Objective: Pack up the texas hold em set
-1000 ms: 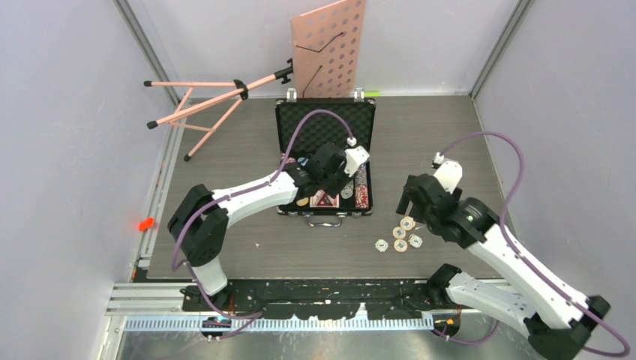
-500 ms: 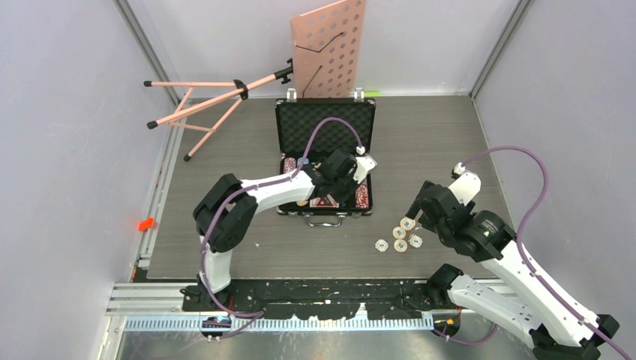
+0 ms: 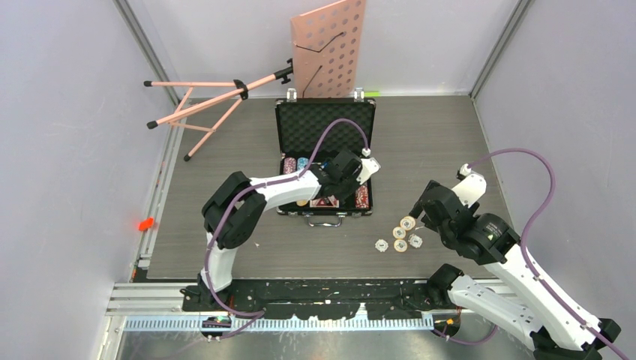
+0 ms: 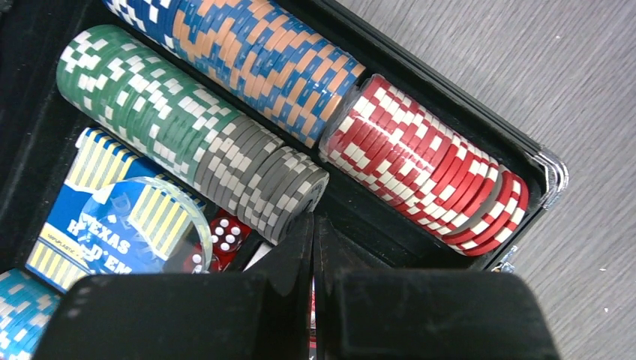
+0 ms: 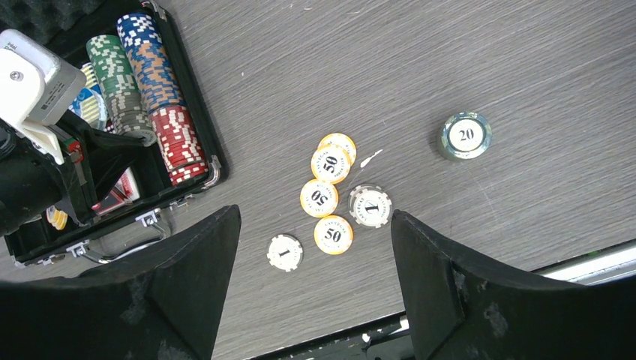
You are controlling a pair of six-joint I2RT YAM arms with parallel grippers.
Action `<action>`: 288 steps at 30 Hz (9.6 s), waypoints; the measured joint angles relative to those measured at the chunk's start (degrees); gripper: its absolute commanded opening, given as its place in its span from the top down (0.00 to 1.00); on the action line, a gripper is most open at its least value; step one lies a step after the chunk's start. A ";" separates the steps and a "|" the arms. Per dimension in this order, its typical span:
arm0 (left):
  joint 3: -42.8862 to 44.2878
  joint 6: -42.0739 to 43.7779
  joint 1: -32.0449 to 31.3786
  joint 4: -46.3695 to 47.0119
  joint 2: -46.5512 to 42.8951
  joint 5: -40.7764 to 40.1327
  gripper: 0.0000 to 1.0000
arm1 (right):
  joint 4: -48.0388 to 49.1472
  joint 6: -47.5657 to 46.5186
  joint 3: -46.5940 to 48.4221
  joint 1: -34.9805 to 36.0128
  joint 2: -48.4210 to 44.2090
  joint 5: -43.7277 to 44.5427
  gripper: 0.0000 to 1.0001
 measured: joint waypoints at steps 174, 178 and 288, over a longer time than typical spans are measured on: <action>-45.09 -34.82 -16.02 24.52 -46.21 -14.27 0.13 | 19.54 -6.36 -0.83 -33.31 42.56 -24.00 0.27; -46.71 -29.49 -15.65 20.61 -51.12 -15.43 0.12 | 23.08 -7.87 -1.11 -35.28 47.06 -25.33 0.27; -57.79 -10.12 -13.88 23.10 -62.58 -22.69 0.18 | 18.75 -5.25 -5.64 -14.56 42.21 -23.65 0.58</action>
